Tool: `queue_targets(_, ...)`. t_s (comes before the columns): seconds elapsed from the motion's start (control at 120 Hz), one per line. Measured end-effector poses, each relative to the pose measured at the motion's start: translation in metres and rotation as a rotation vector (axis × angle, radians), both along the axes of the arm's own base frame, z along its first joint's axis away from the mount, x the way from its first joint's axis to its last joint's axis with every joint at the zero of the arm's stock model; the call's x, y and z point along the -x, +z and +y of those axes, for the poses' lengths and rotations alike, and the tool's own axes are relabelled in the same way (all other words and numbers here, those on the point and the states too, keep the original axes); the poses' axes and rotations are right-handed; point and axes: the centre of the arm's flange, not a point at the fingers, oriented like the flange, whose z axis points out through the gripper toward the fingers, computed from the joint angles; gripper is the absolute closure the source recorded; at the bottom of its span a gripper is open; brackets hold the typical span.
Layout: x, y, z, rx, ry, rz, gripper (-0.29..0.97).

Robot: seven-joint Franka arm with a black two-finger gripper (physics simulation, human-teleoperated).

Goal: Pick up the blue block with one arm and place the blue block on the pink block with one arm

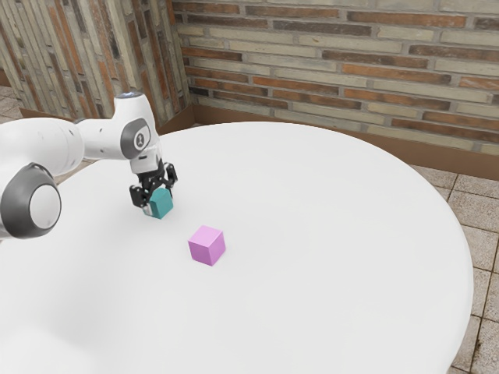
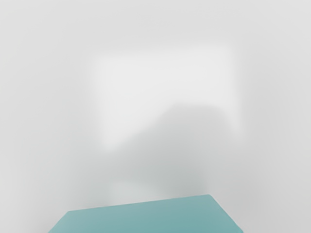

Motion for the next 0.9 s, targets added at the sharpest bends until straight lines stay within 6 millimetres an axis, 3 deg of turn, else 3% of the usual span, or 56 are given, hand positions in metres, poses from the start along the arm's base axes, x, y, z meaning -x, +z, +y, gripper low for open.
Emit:
queue_targets(0.133, 0.000, -0.003, 0.000, 0.006, 0.000, 0.001, 0.23)
queue_targets(0.2, 0.000, -0.001, 0.000, 0.010, 0.002, -0.002, 0.25)
queue_targets(0.367, 0.012, 0.040, -0.018, 0.006, -0.016, -0.018, 0.32)
queue_targets(0.558, 0.039, 0.094, -0.069, 0.004, -0.053, -0.017, 0.32)
queue_targets(0.692, 0.051, 0.114, -0.110, 0.006, -0.073, -0.005, 0.32)
queue_targets(0.9, 0.059, 0.114, -0.169, 0.035, -0.076, 0.027, 0.32)
